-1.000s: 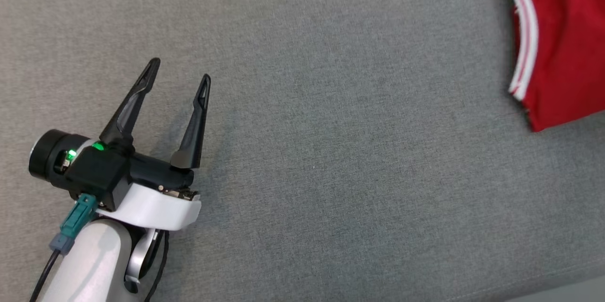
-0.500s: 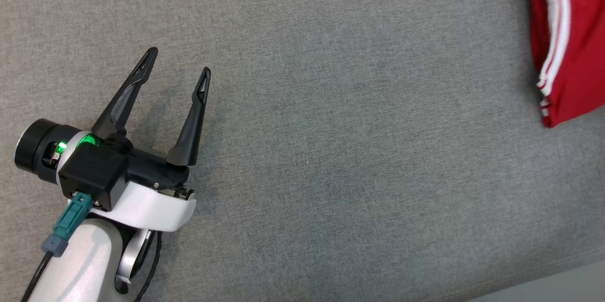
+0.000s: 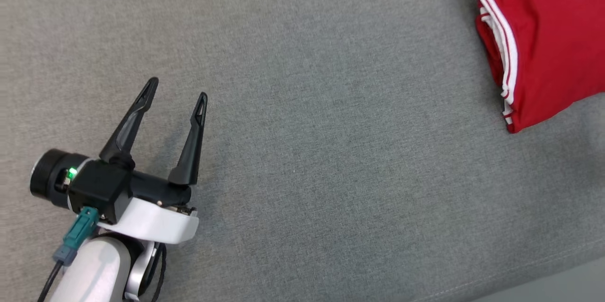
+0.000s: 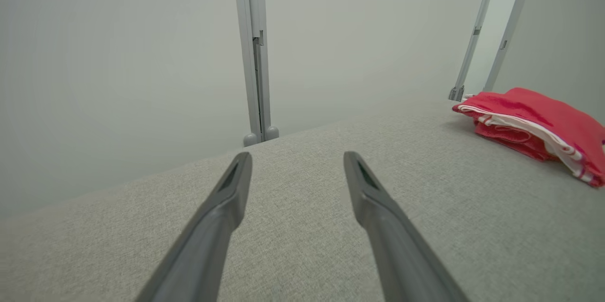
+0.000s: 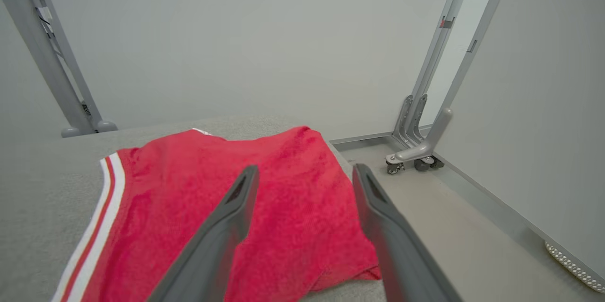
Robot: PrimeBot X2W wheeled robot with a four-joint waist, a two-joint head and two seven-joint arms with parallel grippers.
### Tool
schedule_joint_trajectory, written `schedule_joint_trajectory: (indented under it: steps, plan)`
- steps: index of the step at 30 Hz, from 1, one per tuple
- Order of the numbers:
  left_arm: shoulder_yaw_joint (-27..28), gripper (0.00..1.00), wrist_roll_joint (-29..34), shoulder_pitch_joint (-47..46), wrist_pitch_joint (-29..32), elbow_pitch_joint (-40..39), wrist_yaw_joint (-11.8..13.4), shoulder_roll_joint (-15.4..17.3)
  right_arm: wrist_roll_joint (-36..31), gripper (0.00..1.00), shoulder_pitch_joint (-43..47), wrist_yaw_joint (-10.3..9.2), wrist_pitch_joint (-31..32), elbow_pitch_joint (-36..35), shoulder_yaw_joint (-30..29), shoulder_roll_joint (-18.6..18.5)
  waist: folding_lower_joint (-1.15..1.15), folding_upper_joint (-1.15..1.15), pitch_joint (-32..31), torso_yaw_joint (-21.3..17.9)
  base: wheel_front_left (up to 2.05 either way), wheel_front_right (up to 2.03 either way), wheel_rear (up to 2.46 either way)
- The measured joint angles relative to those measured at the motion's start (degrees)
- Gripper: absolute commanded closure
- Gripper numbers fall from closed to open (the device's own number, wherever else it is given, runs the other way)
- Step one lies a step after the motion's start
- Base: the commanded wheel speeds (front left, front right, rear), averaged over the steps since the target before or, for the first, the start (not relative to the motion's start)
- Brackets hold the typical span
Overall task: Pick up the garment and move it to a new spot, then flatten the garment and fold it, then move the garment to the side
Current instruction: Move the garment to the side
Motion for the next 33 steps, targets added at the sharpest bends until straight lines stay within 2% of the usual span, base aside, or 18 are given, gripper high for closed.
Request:
schedule_joint_trajectory:
  steps: [7, 14, 24, 33]
  plan:
    - [0.09, 0.00, -1.70, 3.22, -1.90, 2.71, 1.31, -1.74, -3.42, 0.00, 7.81, 0.00, 0.00, -8.68, -0.25, 6.22, 0.00, 0.00, -5.46, 1.67, 0.00, 0.00, 0.00]
    - [0.58, 0.00, -3.69, 5.87, -3.82, 6.20, 2.24, -3.21, -6.45, 0.00, 13.29, 0.00, 0.23, -15.13, 1.75, 10.76, 0.00, 0.00, -9.70, 6.36, 0.00, 0.00, 0.00]
    - [3.45, 0.00, -6.42, 11.11, -5.91, 9.94, 3.97, -3.50, -9.43, 0.00, 19.98, 0.00, 3.14, -22.97, 4.47, 14.99, 0.00, 0.00, -15.74, 12.78, 0.00, 0.00, 0.00]
    - [3.47, 0.00, -7.26, 14.50, -6.32, 11.71, 4.22, -3.43, -10.46, 0.00, 28.22, 0.00, 6.35, -30.16, 4.56, 16.81, 0.00, 0.00, -20.70, 14.96, 0.00, 0.00, 0.00]
